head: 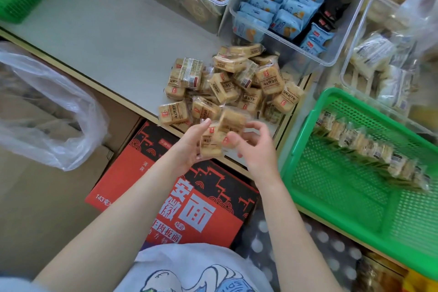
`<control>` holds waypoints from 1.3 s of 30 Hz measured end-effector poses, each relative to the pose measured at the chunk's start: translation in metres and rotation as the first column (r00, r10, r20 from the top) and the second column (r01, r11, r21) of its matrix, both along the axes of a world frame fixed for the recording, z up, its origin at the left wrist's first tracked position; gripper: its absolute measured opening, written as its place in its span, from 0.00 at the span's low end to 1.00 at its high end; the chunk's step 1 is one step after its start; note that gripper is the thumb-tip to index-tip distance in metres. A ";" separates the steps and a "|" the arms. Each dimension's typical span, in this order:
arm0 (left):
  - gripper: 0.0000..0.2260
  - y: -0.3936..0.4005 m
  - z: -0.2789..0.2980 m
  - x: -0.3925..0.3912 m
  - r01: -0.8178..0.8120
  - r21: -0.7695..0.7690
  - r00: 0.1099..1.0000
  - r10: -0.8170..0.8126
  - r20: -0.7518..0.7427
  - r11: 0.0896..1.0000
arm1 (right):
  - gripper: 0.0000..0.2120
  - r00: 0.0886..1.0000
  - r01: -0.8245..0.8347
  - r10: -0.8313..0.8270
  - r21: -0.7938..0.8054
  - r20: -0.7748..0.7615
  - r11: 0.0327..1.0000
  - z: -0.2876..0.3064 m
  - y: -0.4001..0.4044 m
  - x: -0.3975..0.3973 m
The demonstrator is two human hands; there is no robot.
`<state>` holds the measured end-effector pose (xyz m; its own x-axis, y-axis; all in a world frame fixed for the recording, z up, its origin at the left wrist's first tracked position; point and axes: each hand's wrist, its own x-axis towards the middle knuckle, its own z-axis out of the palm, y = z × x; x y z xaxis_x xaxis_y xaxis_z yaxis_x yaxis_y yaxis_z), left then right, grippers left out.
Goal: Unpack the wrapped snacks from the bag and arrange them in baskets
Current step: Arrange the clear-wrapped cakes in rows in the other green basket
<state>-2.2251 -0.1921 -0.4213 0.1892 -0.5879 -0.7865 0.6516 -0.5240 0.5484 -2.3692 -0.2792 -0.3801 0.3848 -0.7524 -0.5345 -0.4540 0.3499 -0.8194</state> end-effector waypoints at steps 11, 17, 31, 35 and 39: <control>0.21 0.030 -0.015 0.032 -0.221 0.000 0.973 0.221 0.068 0.975 | 0.23 0.962 0.234 -0.179 0.289 -0.204 0.928 -0.033 -0.052 0.087; 0.30 0.037 -0.024 0.038 -0.287 0.032 0.958 0.286 0.032 0.957 | 0.19 0.930 0.343 -0.362 0.509 -0.066 0.789 -0.029 -0.060 0.090; 0.18 0.051 -0.022 0.025 -0.296 0.062 0.955 0.297 0.001 0.953 | 0.22 0.992 0.107 -0.103 0.060 -0.079 0.992 -0.057 -0.008 0.079; 0.16 0.052 -0.010 0.022 -0.313 0.050 0.949 0.314 -0.006 0.948 | 0.27 0.991 0.078 -0.069 0.076 -0.118 0.994 -0.057 -0.009 0.093; 0.13 0.055 -0.001 0.019 -0.327 0.049 0.945 0.328 -0.018 0.944 | 0.35 0.983 0.016 -0.010 0.035 -0.181 0.999 -0.060 -0.010 0.103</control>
